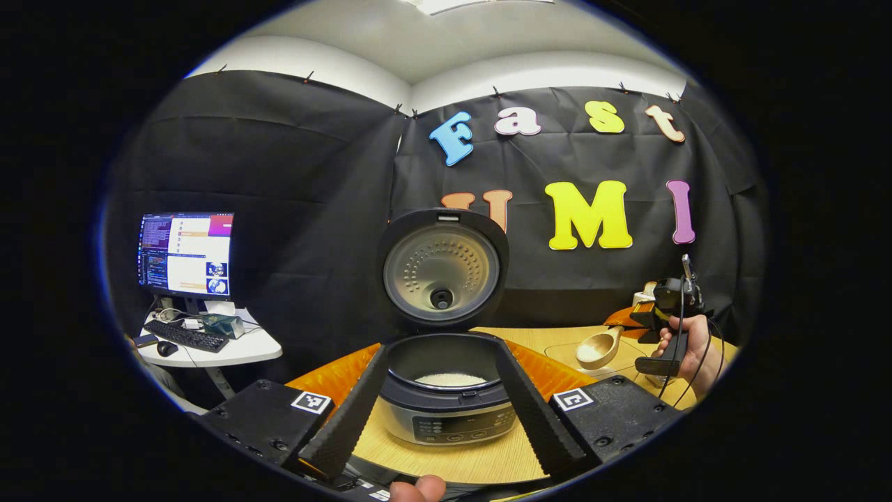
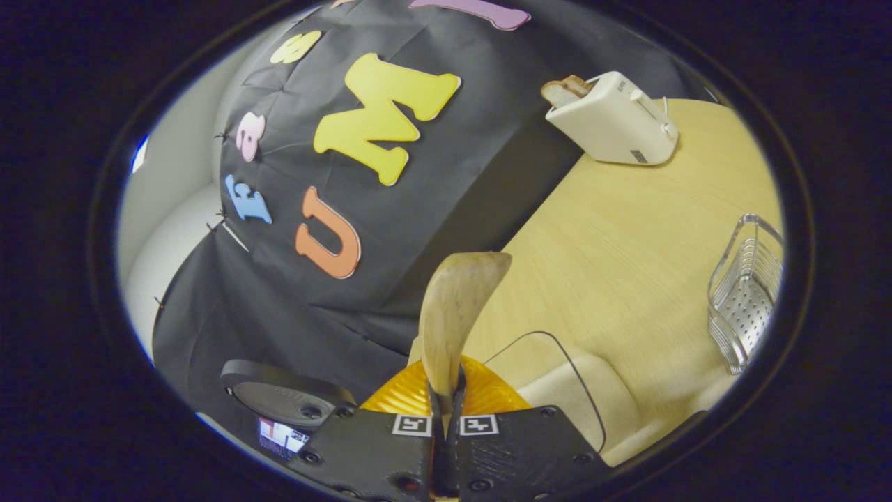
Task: Close the left gripper, press the button to open the rice cooker; take a wooden spoon from the chopstick holder with the right hand, scoop a spoonful of rice and pour it into the rice cooker, then put the wooden spoon back into the chopstick holder.
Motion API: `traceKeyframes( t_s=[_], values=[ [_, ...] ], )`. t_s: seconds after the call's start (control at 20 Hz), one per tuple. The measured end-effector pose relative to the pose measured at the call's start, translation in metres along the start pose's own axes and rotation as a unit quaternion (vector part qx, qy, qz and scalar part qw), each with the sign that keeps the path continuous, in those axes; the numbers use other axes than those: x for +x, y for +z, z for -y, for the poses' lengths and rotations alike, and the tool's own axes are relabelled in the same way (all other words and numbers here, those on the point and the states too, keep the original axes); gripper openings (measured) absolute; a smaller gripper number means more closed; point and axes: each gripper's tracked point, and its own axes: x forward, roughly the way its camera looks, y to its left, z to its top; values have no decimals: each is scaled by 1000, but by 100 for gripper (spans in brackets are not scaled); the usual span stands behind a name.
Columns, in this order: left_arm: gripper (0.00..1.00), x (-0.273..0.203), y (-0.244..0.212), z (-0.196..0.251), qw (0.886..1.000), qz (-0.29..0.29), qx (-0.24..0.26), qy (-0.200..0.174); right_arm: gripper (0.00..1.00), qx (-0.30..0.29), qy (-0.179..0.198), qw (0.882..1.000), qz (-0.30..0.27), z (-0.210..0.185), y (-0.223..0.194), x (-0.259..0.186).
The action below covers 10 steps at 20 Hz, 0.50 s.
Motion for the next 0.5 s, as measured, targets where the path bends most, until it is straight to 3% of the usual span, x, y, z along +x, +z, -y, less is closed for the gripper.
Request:
traceKeyframes(
  t_s=[0.25, 0.5],
  values=[
    [100, 0, 0, 0, 1000, -1, 4, 0, 0, 1, 18, 1000, 13, -24, 7, -11],
    [100, -2, -2, -16, 1000, -8, 5, 10, 0, -25, 55, 998, 10, -83, -5, -21]
  ],
)
